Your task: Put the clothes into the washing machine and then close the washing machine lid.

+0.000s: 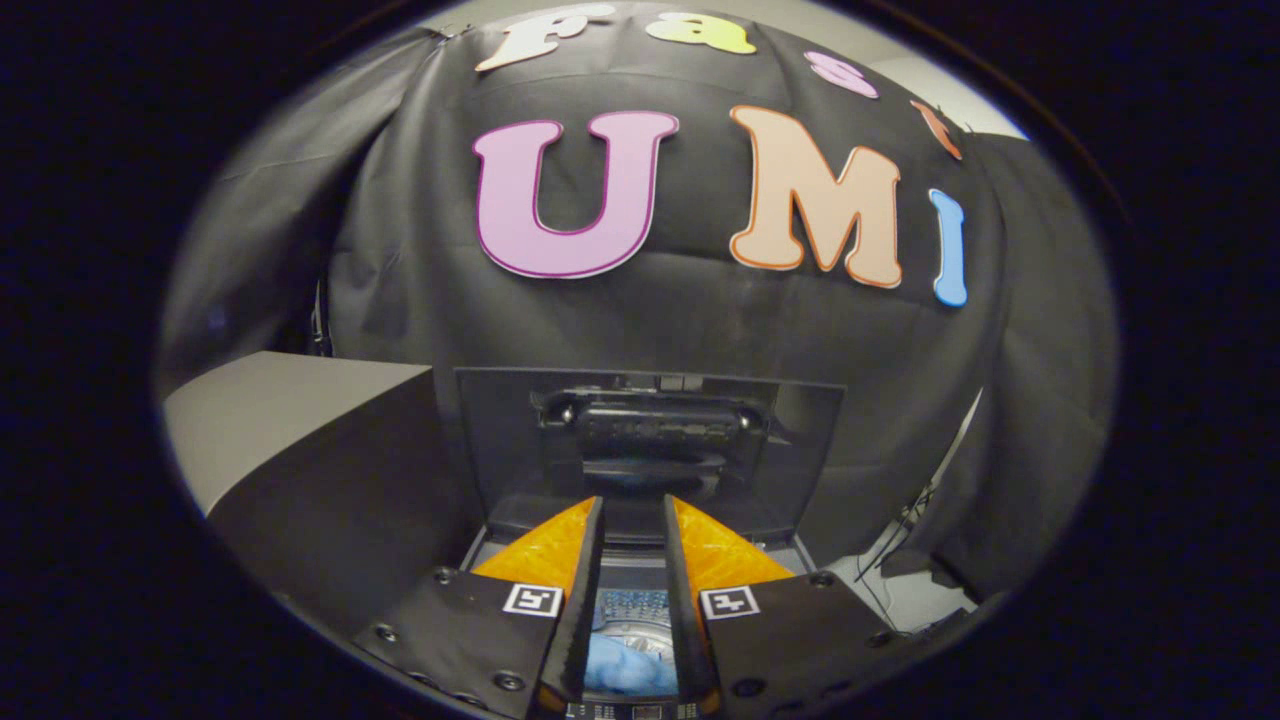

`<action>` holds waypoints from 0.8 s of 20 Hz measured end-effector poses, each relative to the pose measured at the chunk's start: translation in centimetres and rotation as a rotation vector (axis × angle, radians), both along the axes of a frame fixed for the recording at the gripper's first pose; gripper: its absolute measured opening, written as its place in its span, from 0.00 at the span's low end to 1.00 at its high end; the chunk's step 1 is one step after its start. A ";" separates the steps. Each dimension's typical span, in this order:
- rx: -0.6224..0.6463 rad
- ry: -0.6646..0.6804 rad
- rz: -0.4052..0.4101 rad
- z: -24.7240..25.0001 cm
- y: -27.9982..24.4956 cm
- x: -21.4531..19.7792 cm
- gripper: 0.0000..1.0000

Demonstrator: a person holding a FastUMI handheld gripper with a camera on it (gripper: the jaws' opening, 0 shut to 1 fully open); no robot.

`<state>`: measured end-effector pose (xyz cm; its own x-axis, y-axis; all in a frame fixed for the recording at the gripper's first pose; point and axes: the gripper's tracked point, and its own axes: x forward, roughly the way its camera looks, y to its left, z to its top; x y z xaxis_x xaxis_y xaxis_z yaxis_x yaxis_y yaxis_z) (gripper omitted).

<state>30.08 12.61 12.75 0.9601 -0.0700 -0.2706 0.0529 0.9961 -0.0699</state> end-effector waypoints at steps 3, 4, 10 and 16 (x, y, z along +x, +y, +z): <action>0.003 0.013 0.001 -1.0 -0.3 -0.2 0.36; 0.004 0.015 0.000 -1.3 -0.4 -0.3 0.36; -0.001 -0.014 0.009 -0.3 -0.3 0.0 0.36; -0.042 -0.042 0.045 0.8 1.3 0.2 0.36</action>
